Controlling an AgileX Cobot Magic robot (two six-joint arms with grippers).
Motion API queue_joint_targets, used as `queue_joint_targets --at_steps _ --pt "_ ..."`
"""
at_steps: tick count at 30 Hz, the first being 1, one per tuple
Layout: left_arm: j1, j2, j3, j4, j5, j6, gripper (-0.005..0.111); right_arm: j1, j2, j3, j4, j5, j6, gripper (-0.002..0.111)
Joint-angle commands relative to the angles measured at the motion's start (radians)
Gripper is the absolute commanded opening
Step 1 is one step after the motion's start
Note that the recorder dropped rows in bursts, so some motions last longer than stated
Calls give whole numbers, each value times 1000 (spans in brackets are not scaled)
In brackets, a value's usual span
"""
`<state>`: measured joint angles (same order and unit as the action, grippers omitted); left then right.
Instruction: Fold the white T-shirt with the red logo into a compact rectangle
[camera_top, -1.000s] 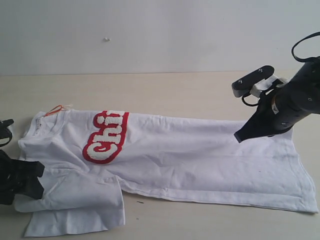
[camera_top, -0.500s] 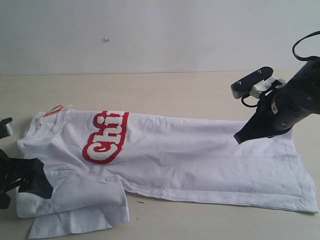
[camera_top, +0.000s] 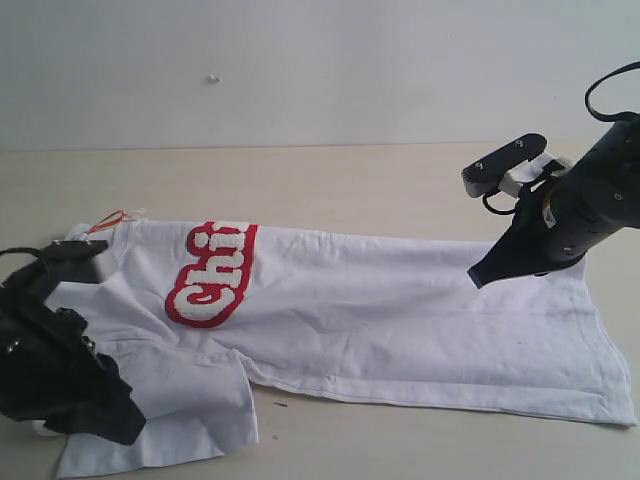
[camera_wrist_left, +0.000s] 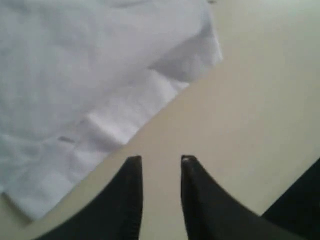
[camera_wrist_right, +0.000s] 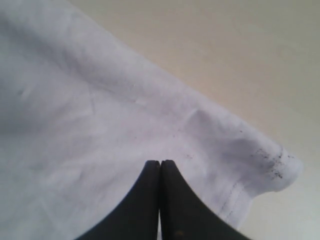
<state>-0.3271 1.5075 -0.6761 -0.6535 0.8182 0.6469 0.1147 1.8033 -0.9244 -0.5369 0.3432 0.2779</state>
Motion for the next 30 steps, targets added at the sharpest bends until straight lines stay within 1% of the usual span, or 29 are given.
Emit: queue_joint_targets --at_steps 1,3,6,9,10,11,12,13,14,15,16,17,19,22,25,27,28,29,30 --pt "-118 -8 3 1 -37 185 22 2 -10 1 6 1 -7 0" --pt "-175 -8 3 67 -93 215 22 2 -10 1 6 4 -7 0" --pt "-247 -8 3 292 -156 205 22 2 -10 1 4 13 -7 0" --pt "-291 -4 3 446 -189 209 22 2 -10 1 6 18 -7 0" --pt "-299 -2 3 475 -195 210 23 2 -10 1 6 21 -5 0" --pt "-303 4 3 520 -204 221 28 2 -10 1 6 23 -5 0" --pt "-303 12 3 547 -207 221 35 2 -10 1 6 25 -5 0" --pt "-303 21 3 568 -207 221 42 2 -10 1 7 27 -3 0" --pt "-303 31 3 588 -207 216 52 2 -10 1 7 27 -3 0" --pt "-303 43 3 595 -204 211 60 2 -10 1 7 27 -3 0" --pt "-303 56 3 597 -204 211 64 2 -10 1 12 27 -3 0" --pt "-303 69 3 599 -204 211 65 2 -10 1 12 27 -3 0" --pt "-303 94 3 599 -204 211 60 2 -10 1 12 27 -3 0" --pt "-303 122 3 599 -208 218 49 2 -10 1 12 27 -3 0" --pt "-303 98 3 587 -206 218 49 2 -10 1 11 26 -3 0" --pt "-303 62 3 504 -187 230 49 2 -10 1 11 22 -3 0" --pt "-303 42 3 399 -160 315 49 2 -10 1 11 20 -3 0" --pt "-303 34 3 329 -140 379 49 2 -10 1 11 20 -3 0" --pt "-303 34 3 248 -117 490 49 2 -10 1 11 20 -3 0"
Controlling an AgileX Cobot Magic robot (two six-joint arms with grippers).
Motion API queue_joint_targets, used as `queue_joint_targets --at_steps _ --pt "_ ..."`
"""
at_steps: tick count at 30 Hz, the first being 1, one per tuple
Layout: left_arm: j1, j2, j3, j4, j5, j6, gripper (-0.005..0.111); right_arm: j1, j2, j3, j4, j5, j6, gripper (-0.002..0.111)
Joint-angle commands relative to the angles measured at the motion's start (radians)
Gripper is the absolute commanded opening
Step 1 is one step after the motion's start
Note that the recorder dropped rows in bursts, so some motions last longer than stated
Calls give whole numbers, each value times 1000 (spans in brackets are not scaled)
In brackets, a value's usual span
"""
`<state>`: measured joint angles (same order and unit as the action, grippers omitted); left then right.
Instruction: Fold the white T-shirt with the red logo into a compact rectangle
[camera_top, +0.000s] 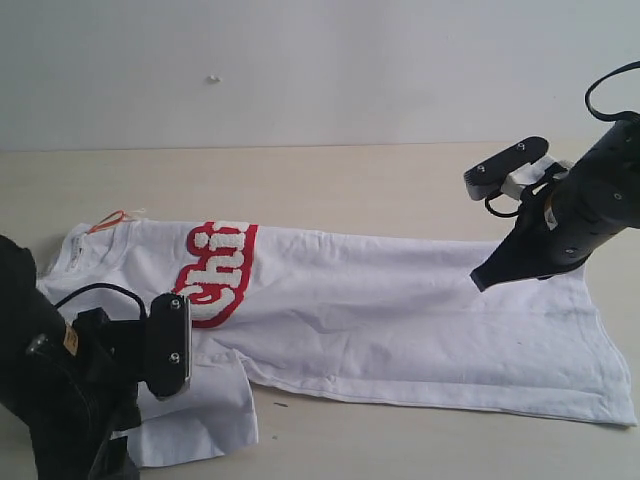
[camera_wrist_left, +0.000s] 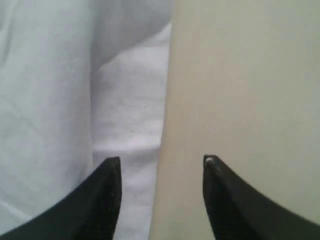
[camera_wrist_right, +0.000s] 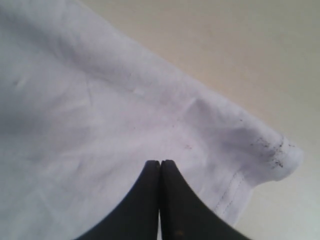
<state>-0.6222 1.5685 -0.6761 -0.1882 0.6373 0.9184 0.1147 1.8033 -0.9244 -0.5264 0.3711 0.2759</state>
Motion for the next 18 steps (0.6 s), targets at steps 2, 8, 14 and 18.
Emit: queue_joint_targets --at_steps 2,8,14,18 --pt "-8 -9 3 -216 66 234 49 2 -10 1 0 1 -2 0" --pt "-8 89 3 -132 -47 247 49 2 -10 1 0 5 -2 0" --pt "-8 141 3 -130 -155 247 49 2 -10 1 0 5 -2 0" --pt "-8 161 3 -97 -178 233 49 2 -10 1 0 5 -2 0"
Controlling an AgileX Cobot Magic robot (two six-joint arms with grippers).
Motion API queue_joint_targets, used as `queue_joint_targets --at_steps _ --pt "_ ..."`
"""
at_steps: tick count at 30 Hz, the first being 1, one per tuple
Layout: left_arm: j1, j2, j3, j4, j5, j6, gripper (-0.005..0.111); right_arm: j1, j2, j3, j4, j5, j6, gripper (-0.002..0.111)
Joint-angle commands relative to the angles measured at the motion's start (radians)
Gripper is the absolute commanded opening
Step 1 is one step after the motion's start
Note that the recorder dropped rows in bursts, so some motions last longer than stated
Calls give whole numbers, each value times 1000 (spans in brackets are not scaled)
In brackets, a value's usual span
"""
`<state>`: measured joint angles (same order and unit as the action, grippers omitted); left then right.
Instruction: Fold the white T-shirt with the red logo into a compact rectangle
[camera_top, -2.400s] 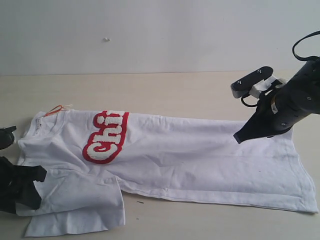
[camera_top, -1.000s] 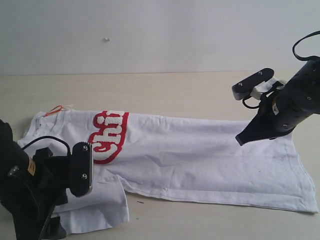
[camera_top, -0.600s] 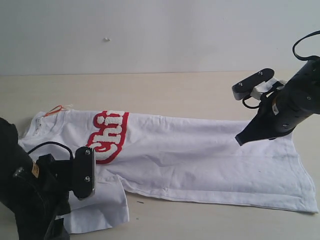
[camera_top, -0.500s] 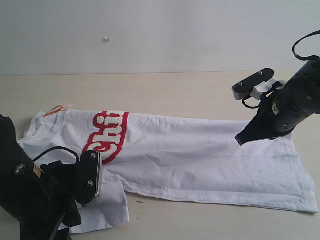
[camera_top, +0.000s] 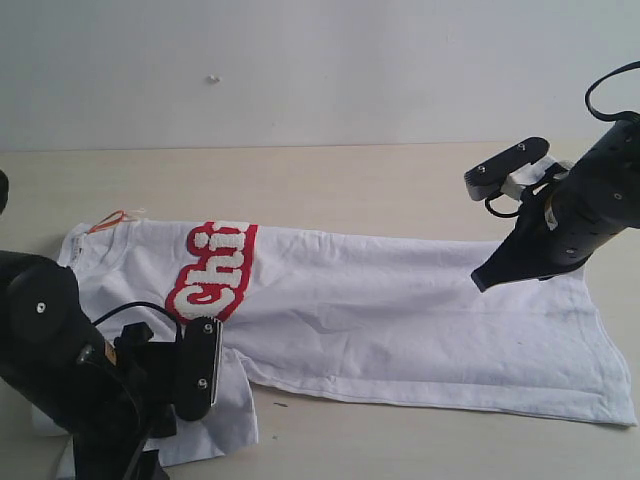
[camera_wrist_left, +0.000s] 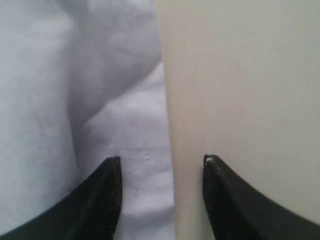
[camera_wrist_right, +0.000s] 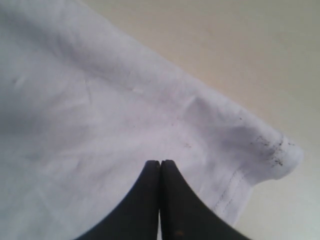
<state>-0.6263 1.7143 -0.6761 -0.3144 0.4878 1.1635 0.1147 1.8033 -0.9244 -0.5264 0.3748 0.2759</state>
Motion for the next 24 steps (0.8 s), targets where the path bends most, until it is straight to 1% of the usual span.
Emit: queue_joint_targets --at_steps 1,5,6,7,8,11,12,15,19,24 --pt "-4 22 3 52 -31 -23 49 2 -10 1 2 0 -2 0" --pt "-4 55 3 119 -33 -77 49 2 -10 1 4 0 -2 0" --pt "-4 64 3 124 -33 -86 48 2 -10 1 4 0 -2 0" --pt "-4 74 3 124 -33 -95 43 2 -10 1 4 0 -2 0" --pt "-4 78 3 124 -33 -99 36 2 -10 1 4 0 -2 0" --pt "-4 86 3 124 -31 -99 7 2 -10 1 4 0 -2 0" --pt "-4 86 3 124 -31 -99 1 2 -10 1 4 0 -2 0" --pt "-4 86 3 124 -20 -99 0 2 -10 1 4 0 -2 0" --pt "-4 35 1 124 63 -99 0 2 -10 1 4 0 -2 0" --pt "-4 -150 1 137 178 -87 0 2 -10 1 4 -4 -2 0"
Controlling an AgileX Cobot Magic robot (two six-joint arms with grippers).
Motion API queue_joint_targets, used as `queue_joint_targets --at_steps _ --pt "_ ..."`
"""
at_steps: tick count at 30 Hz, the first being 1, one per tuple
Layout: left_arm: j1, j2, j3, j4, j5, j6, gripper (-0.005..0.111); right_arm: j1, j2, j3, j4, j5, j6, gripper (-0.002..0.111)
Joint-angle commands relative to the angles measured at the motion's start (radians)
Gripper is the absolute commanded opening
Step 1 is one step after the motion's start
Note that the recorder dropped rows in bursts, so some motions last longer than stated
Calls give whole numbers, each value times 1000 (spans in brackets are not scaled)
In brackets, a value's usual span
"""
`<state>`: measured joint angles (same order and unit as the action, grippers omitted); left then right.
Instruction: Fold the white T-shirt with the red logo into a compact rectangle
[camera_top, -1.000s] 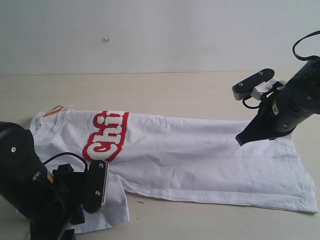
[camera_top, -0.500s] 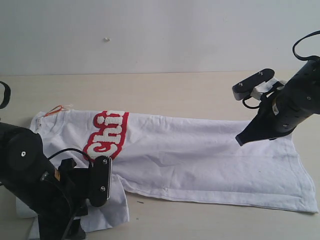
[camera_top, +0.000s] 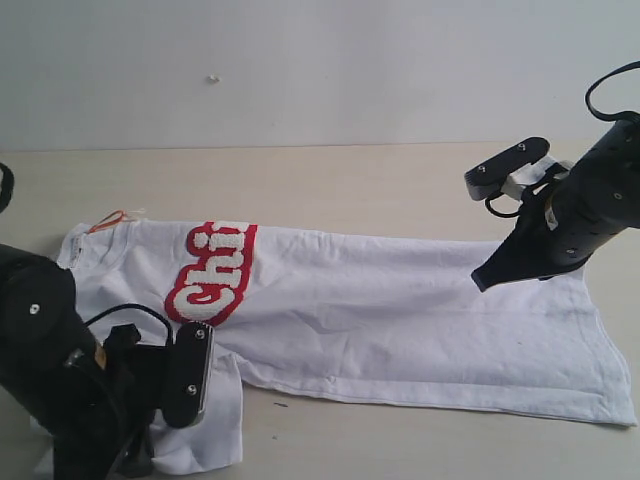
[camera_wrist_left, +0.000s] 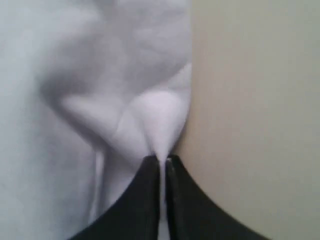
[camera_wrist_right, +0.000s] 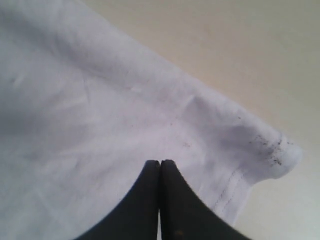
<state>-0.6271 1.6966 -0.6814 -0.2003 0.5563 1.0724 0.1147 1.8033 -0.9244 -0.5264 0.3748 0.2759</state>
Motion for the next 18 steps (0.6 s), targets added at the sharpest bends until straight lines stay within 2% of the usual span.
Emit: queue_joint_targets --at_steps 1,8,14,18 --pt "-3 -174 7 37 125 4 0 2 -10 1 7 -6 -2 0" --pt "-1 -340 7 136 94 0 0 2 -10 1 44 4 -2 0" --pt "-1 -342 -3 309 10 -23 0 2 -10 1 48 16 -3 0" --pt "5 -336 -60 443 -60 -83 0 2 -10 1 48 13 -4 0"
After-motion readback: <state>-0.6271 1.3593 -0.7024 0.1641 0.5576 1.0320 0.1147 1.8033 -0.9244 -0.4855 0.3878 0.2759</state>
